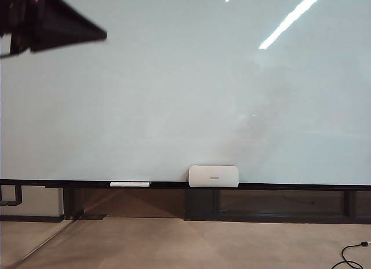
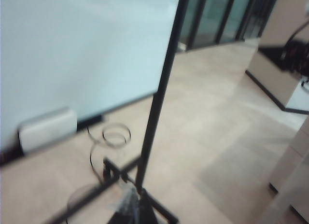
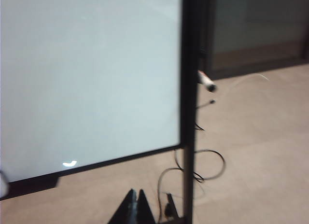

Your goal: Reach to the right to find the marker pen, pick it up, and write the number 11 on the whiteboard.

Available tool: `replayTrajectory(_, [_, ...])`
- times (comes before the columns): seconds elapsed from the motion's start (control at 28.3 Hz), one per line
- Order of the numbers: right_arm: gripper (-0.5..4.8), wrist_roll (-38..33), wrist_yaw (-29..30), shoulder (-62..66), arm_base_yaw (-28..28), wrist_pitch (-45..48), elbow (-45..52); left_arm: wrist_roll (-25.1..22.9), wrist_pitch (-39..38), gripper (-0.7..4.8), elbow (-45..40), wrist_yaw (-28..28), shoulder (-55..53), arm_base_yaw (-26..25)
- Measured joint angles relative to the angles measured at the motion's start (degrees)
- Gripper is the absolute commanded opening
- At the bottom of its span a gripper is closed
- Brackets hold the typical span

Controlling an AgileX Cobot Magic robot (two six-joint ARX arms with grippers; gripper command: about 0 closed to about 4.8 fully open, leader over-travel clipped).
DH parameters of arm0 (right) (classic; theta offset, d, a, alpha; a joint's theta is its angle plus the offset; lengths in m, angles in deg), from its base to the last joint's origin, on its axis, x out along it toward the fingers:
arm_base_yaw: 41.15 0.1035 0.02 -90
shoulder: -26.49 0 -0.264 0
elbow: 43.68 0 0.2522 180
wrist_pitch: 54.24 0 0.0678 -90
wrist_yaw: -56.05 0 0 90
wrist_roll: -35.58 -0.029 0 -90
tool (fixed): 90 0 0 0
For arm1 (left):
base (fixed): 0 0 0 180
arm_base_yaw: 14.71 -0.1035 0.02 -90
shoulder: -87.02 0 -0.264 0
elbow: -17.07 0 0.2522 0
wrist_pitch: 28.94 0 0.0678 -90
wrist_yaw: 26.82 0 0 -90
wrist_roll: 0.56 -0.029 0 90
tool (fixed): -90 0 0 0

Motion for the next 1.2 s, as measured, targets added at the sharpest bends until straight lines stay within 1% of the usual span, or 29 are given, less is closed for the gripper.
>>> replayTrajectory(0.14, [-0.05, -2.7, 2.9, 3.1, -4.1, 0.6, 0.0, -1.4, 3.1, -0.06, 2.9, 0.2, 0.0, 0.0])
replayTrajectory(0.32, [-0.06, -3.5, 5.1, 9.6, -5.7, 5.6, 0.0, -2.2, 5.1, -0.06, 4.4, 0.2, -0.6, 0.1])
replayTrajectory(0.46, [-0.06, -2.6, 5.8, 14.8, -5.2, 14.8, 0.0, -2.6, 5.8, -0.06, 4.4, 0.2, -1.4, 0.5])
replayTrajectory(0.6, [-0.06, -1.7, 5.8, 21.2, -5.2, 24.9, -0.2, -4.2, 5.8, -0.06, 4.4, 0.1, -3.6, 0.5])
replayTrajectory(0.74, [-0.06, 0.0, 5.9, 27.3, -5.9, 26.6, -1.8, -4.9, 6.1, -0.06, 4.2, 0.1, -6.7, 0.5])
replayTrajectory(0.88, [-0.06, 0.7, 5.8, 33.7, -7.1, 28.1, -5.1, -5.0, 10.0, -0.06, 2.8, 0.2, -9.2, 0.5])
replayTrajectory(1.2, [-0.06, 1.7, 6.0, 34.8, -11.5, 29.8, -10.3, -5.5, 15.7, -0.06, 2.8, 1.1, -15.8, 0.5])
